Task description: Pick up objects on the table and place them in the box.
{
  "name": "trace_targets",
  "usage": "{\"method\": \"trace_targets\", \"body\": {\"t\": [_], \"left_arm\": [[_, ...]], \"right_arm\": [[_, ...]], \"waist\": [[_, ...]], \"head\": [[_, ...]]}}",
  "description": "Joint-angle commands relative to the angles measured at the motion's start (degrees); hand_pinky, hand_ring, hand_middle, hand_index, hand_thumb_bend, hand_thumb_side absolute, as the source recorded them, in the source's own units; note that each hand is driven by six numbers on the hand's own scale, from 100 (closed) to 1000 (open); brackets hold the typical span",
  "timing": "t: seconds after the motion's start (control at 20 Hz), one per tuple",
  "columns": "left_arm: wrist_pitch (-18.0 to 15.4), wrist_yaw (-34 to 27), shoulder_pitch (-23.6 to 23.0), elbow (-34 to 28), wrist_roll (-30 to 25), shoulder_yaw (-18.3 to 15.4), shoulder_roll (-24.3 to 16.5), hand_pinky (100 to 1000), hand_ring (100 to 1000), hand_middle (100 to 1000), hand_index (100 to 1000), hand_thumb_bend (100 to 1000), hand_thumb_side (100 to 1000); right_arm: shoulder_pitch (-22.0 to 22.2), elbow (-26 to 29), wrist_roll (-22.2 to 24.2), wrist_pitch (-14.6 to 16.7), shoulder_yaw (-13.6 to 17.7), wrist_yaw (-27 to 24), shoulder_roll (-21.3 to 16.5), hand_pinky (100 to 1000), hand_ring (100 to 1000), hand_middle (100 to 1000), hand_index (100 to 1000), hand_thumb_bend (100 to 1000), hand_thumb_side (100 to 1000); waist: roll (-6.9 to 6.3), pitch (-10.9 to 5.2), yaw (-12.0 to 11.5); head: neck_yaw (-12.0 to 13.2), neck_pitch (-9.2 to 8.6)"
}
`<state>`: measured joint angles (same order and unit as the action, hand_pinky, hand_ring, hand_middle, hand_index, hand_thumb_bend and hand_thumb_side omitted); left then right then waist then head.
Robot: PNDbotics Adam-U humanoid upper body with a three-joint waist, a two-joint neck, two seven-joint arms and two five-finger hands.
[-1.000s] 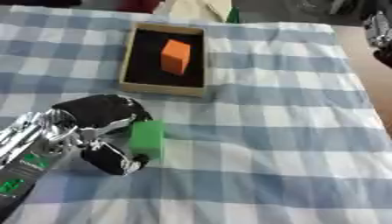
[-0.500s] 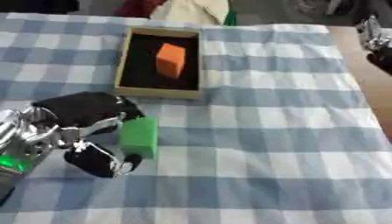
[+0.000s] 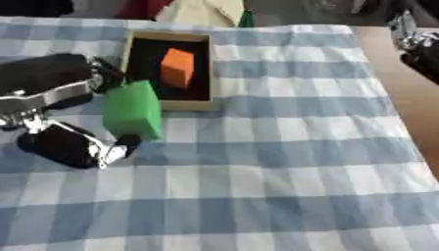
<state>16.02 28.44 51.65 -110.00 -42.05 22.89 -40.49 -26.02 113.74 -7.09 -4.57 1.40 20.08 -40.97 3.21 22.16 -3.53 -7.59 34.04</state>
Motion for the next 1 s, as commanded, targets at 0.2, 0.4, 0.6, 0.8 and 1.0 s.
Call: {"method": "trace_targets", "body": {"t": [0.2,0.4,0.6,0.8,1.0], "left_arm": [[-1.65,0.78,5.22,6.73,2.38,-1.16,0.33,766,686,611,798,100,388],[-3.12,4.16,8.01,13.18,4.78,-1.55,2.46,767,688,613,799,100,377],[-5.59,9.16,10.41,20.88,7.72,-2.25,4.82,769,690,612,796,100,346],[-8.76,15.4,11.67,28.39,10.46,-2.85,6.62,771,693,612,793,100,323],[-11.26,18.86,12.02,33.49,12.3,-3.45,7.75,771,693,612,792,100,313]], "right_arm": [[-1.31,0.85,0.53,0.03,0.27,-0.06,-1.06,859,779,648,777,100,775],[-1.92,0.85,0.97,0.14,0.0,-0.24,-1.05,858,779,647,778,100,777],[-2.74,0.85,1.3,0.31,-0.21,-0.46,-0.87,858,778,647,778,100,777],[-3.25,0.85,1.5,0.43,-0.32,-0.65,-0.72,858,778,646,777,100,779],[-3.5,0.85,1.57,0.48,-0.38,-0.84,-0.56,859,778,647,778,100,782]], "waist": [[-0.28,-0.67,1.38],[-0.25,-0.14,2.58],[-0.03,0.47,3.88],[0.14,1.04,4.93],[0.21,1.44,5.31]], "head": [[1.5,-0.65],[2.67,-1.24],[3.53,-1.89],[4.05,-2.44],[4.32,-2.89]]}}
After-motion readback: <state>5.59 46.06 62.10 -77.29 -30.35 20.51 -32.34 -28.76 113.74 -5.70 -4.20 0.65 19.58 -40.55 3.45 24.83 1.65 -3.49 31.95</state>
